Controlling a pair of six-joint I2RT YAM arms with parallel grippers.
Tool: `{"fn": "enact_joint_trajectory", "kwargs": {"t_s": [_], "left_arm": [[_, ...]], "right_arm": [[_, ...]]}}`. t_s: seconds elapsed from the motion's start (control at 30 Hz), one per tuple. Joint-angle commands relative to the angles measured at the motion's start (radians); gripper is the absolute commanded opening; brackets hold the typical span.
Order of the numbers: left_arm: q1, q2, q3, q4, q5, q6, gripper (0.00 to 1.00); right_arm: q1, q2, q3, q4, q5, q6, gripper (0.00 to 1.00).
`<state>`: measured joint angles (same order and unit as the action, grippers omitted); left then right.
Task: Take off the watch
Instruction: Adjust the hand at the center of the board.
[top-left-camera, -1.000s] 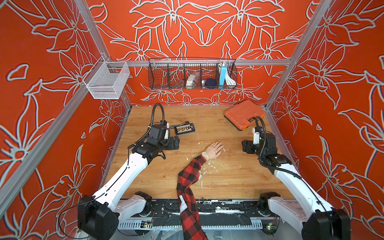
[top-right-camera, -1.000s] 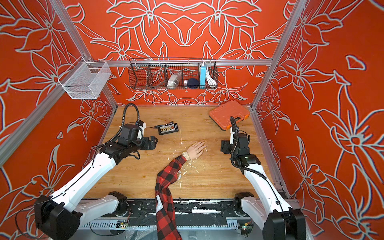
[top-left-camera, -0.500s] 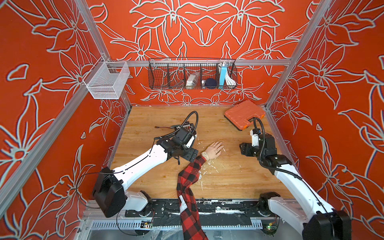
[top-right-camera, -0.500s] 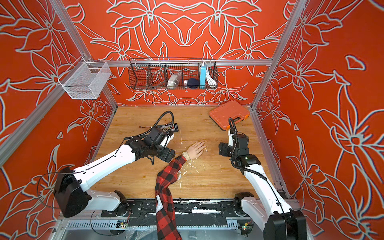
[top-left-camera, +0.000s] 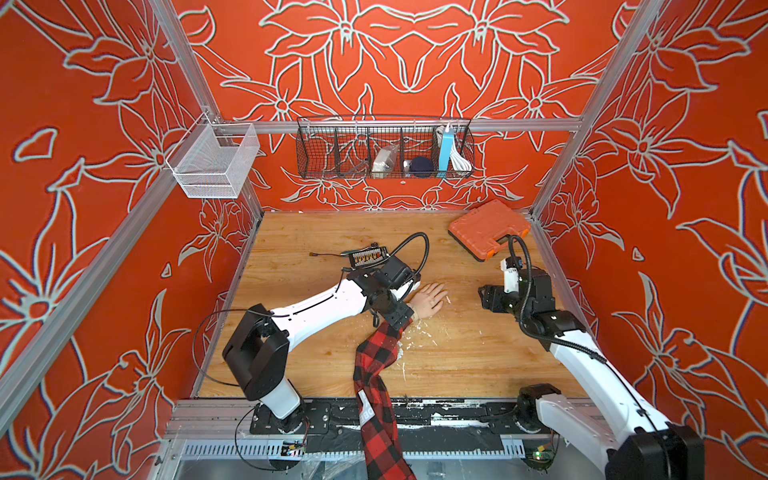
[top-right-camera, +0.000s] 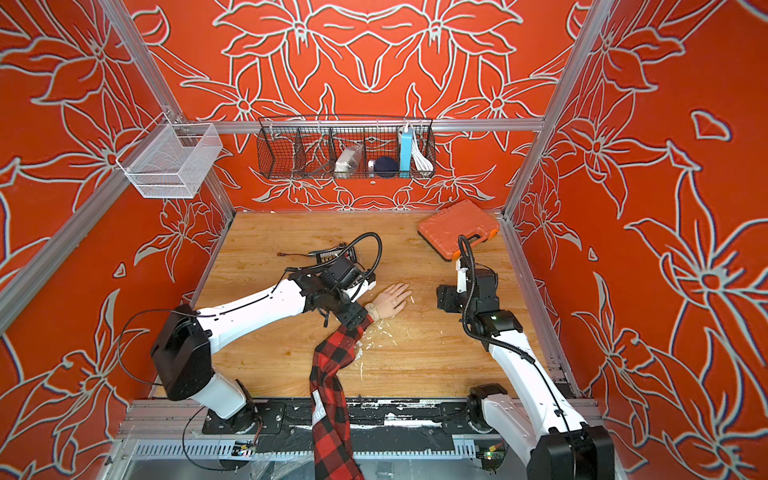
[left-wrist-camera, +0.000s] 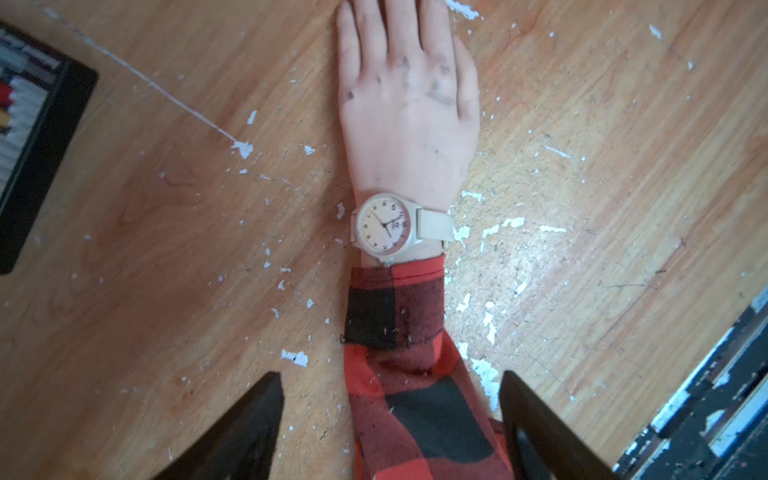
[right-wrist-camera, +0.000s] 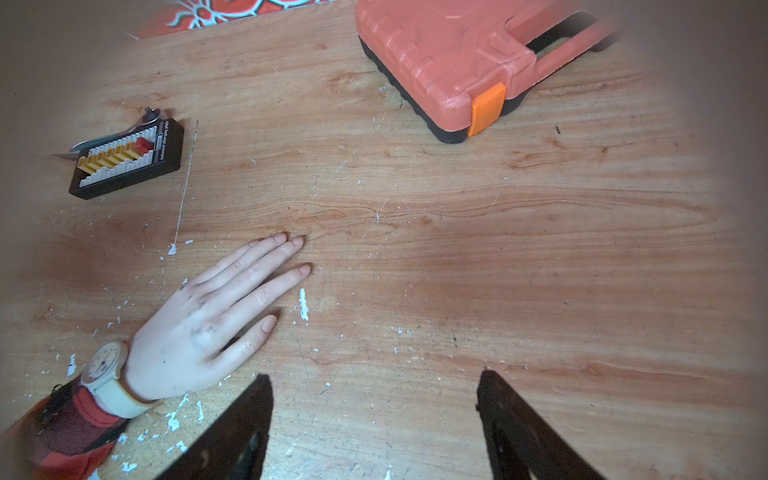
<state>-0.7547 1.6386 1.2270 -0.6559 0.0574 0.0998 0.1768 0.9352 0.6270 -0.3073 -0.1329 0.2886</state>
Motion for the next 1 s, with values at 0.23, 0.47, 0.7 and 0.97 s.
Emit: {"fn": "enact_joint_trajectory", "kwargs": {"t_s": [0.23,0.47,0.7,0.97], "left_arm": [[-0.009,0.188,0.102,-0.058,0.016,0.007,0.80],[-0.011,0.269,0.118,-0.046,0.057,-0.018,0.77],[-0.013,0.301,0.109,-0.011,0.048,-0.038,0.61],[-0.012,0.247,0.084,0.029,0.095,-0.062,0.43]], "right_arm": [[0.005,-0.013,-0.007,0.010,-0.018,0.023,0.80],[0.005,-0.017,-0.015,0.016,-0.017,0.024,0.80],[0.006,-0.016,-0.013,0.016,-0.022,0.030,0.80],[0.006,0.002,0.037,-0.048,-0.088,0.056,0.79]]}}
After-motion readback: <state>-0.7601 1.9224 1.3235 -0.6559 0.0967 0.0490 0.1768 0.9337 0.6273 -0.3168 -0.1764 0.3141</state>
